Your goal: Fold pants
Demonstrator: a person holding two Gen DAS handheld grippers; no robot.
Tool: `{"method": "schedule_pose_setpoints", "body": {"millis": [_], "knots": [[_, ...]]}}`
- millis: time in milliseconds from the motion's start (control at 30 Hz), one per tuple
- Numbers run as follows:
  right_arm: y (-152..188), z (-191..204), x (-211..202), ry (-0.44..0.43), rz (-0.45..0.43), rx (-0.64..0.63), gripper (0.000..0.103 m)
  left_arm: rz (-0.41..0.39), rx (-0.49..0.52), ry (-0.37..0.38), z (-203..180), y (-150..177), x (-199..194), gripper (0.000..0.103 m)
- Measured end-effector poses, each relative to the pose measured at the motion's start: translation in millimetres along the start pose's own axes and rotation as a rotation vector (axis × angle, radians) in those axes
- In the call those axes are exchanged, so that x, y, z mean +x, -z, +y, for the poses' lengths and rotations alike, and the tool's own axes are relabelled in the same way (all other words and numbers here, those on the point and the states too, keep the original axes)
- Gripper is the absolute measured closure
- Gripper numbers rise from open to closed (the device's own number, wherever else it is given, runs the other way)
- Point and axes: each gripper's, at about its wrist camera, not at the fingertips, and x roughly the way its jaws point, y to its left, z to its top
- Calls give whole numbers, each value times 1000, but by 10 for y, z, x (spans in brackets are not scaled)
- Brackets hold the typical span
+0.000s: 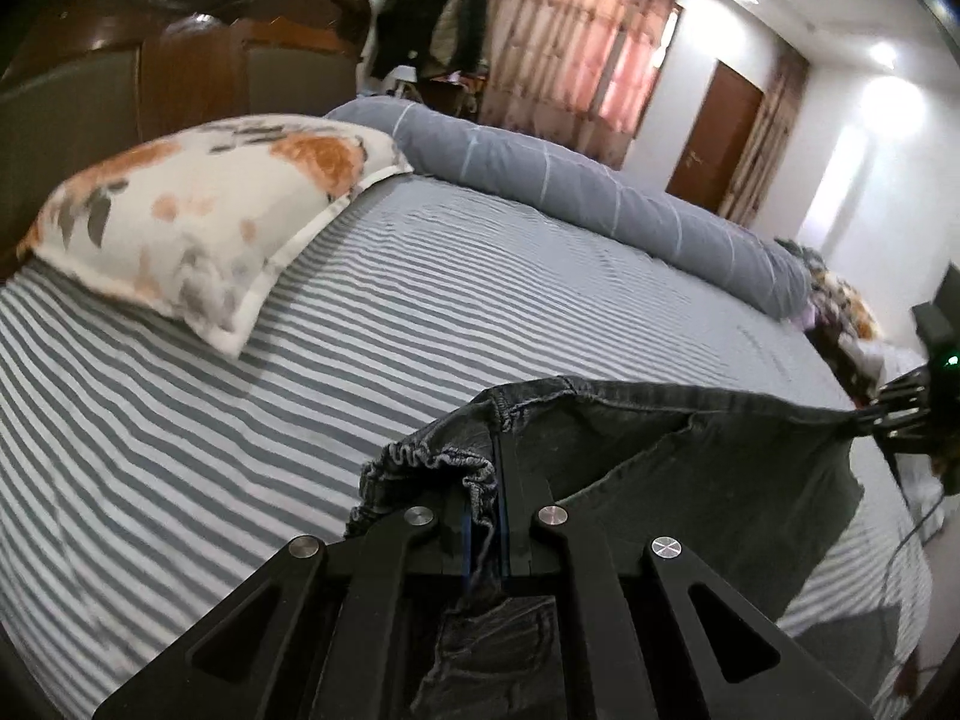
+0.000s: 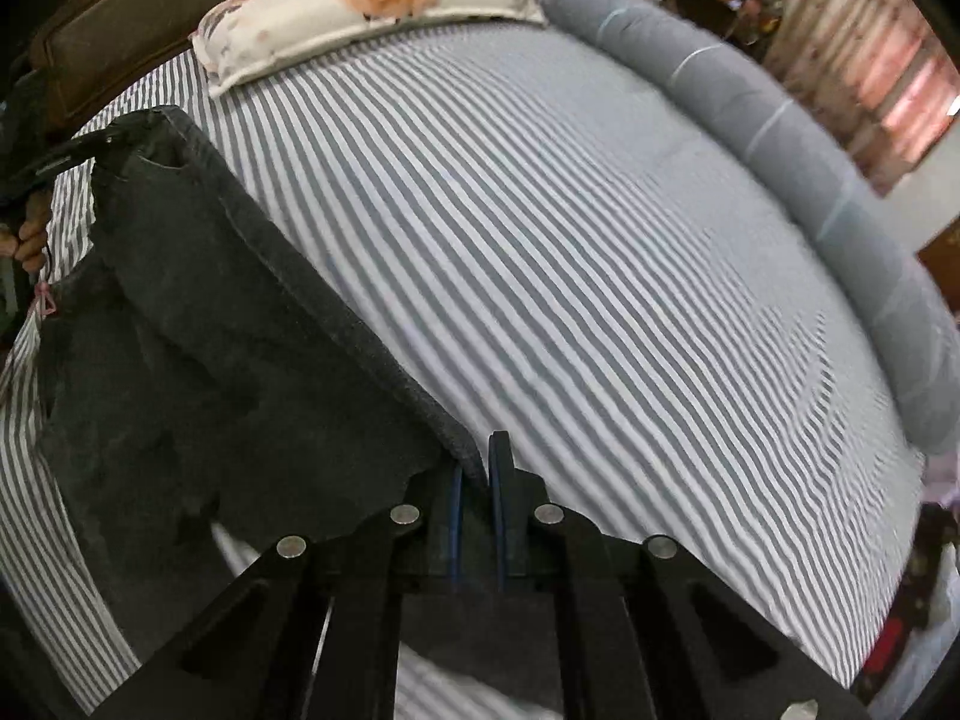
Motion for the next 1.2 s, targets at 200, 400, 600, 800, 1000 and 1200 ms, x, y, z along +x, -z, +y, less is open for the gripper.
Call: {"method": "schedule_pose_setpoints", "body": {"millis": [200,400,600,800,1000,1200], "knots": [[535,460,-499,61,-52,75,99,21,75,21,-145,172,-474,97],[1217,921,-621,29,-36,168,99,97,131,23,-241,591,-870,95],[1747,1424,-404,-11,36,184,99,217,97,-9,-110,1153,-1022,89],[2045,1736,-139,-25,70,210,99,356,15,-43,38,1598,-1067,82],[2117,1793,-31,-6,71,279,85,410,-200,18,229,1786,-1216,65],[2207,1856,-241,-17,27,351,62,420,-389,86,279,1848,-1293,64]]}}
